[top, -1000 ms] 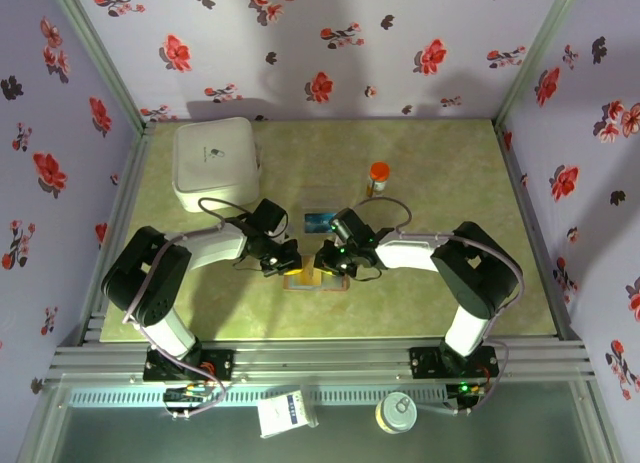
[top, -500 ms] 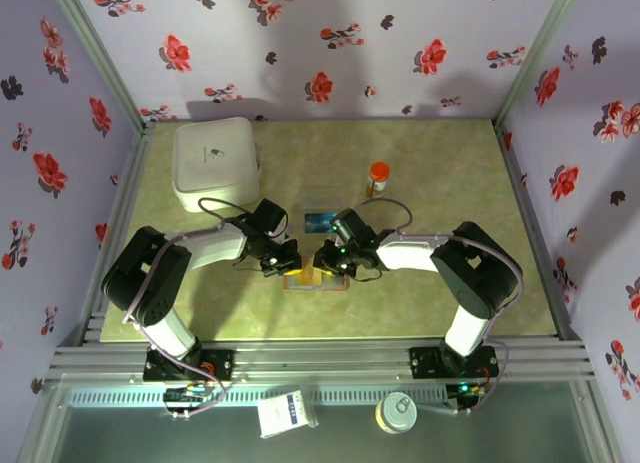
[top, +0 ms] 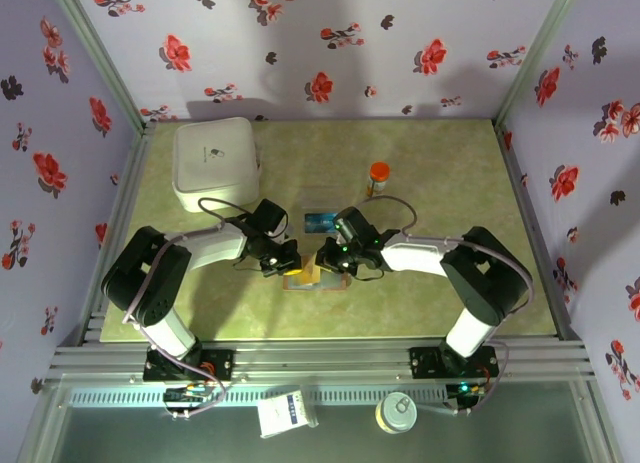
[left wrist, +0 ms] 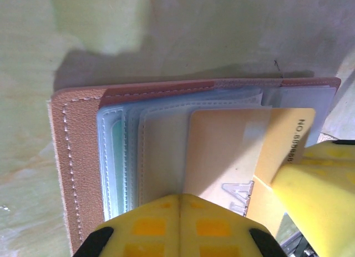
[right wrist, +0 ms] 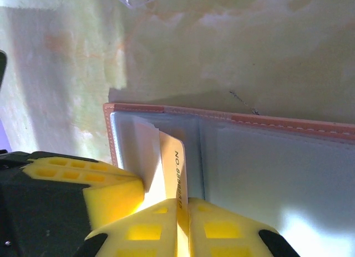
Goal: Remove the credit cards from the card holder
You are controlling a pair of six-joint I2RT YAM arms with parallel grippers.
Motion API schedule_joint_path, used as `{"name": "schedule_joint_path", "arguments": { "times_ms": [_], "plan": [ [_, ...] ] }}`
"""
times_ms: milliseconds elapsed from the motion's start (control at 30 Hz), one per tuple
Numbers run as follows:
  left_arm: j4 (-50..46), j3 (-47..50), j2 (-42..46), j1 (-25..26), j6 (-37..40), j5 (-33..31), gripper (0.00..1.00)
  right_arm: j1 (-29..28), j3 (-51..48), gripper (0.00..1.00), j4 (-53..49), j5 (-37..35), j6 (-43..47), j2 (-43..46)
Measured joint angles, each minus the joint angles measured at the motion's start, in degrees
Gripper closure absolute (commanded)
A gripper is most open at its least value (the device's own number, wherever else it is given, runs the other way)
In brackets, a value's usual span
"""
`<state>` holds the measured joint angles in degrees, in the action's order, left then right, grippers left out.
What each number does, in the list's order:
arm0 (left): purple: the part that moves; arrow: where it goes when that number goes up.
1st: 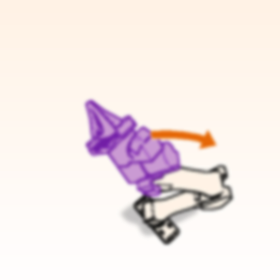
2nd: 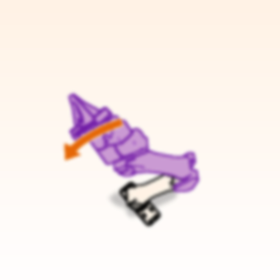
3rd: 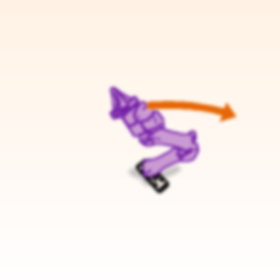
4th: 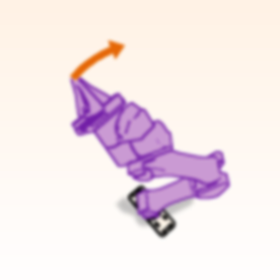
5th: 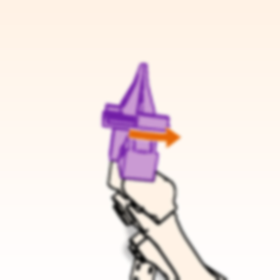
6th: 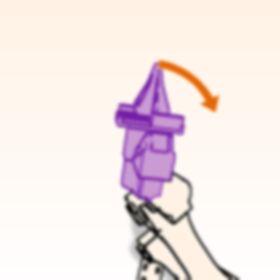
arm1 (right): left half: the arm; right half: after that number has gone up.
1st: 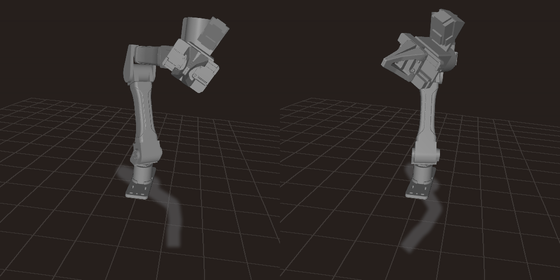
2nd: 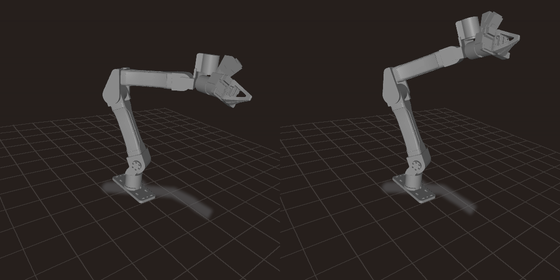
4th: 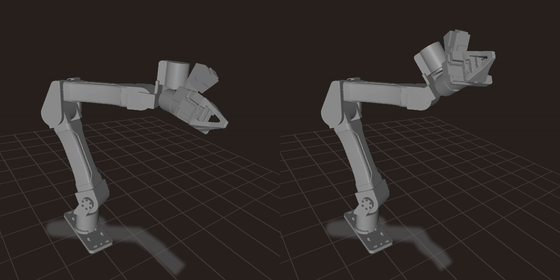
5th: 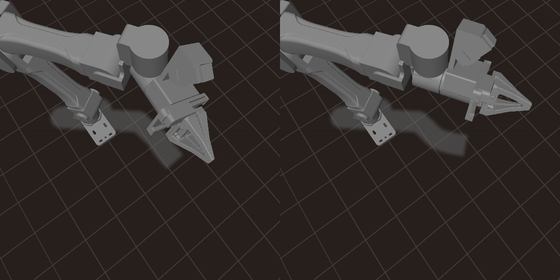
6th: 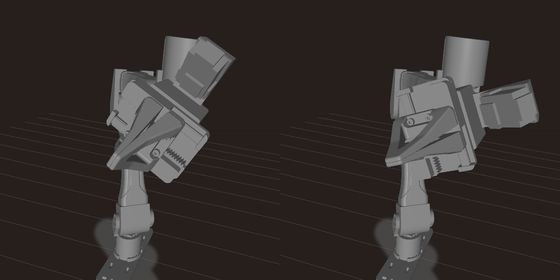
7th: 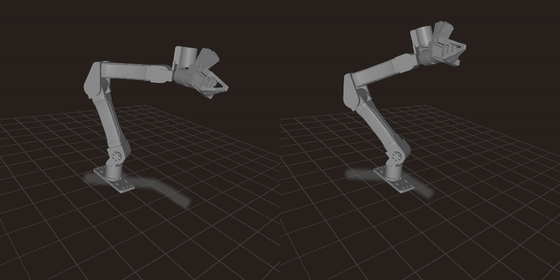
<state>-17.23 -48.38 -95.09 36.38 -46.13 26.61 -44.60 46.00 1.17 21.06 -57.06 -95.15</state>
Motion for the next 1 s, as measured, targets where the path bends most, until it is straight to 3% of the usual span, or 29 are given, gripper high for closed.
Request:
{"name": "schedule_joint_path", "arguments": {
  "times_ms": [600, 1000],
  "plan": [
    [0.04, 0.17, 1.46, 0.02, -0.04, -0.33, 1.0, 1.92, 0.26, 0.95, -9.27, -3.32, 6.19, 7.93],
    [0.7, 0.98, 7.37, -0.42, -0.15, -2.67, 0.95, 3.37, 12.74, 0.96, -25.27, -8.59, 24.48, 7.87]
  ]
}}
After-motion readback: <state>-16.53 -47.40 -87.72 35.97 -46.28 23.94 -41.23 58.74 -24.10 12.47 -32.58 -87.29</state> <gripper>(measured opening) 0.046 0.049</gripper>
